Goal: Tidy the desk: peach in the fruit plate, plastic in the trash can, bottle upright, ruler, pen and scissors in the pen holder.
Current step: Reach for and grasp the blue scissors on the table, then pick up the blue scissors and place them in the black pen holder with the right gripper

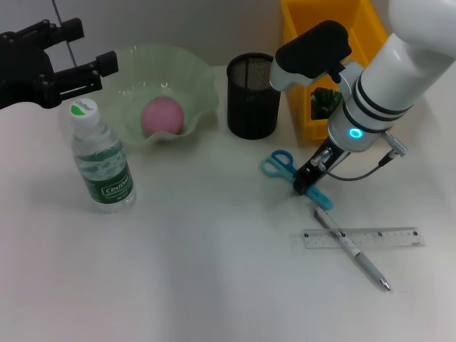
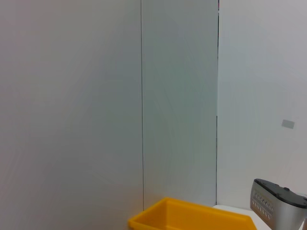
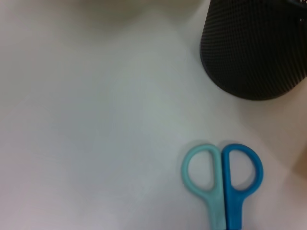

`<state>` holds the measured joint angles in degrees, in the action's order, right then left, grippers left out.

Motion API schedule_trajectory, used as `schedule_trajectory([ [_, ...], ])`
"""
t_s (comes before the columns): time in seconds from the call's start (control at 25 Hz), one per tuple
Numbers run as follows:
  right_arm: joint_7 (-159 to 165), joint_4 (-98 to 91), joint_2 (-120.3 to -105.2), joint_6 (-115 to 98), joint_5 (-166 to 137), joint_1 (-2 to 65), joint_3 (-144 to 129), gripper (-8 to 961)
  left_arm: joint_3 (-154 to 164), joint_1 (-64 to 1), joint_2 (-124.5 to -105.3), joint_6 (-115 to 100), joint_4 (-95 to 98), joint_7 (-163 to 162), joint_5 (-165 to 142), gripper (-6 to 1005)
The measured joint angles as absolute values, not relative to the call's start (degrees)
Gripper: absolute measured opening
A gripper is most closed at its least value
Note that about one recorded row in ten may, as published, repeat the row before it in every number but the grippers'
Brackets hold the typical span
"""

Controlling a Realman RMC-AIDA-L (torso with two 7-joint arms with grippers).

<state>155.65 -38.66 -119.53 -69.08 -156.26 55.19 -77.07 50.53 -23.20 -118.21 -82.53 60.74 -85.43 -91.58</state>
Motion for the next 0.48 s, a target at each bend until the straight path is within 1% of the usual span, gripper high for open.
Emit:
schedule_trajectory([
  [0.32,155.65,-38.88,-119.54,-69.33,-156.26,55.27,-77.23,216,50.62,-23.2,-118.27,-82.52,60.9,-85.43,-91.58,805],
  [0.48,155.63,-40.29,-119.53,-69.89,-156.13,55.28,-77.35,215,50.62,-23.2,-118.28,-82.53,60.91,-85.43,-91.58,805],
])
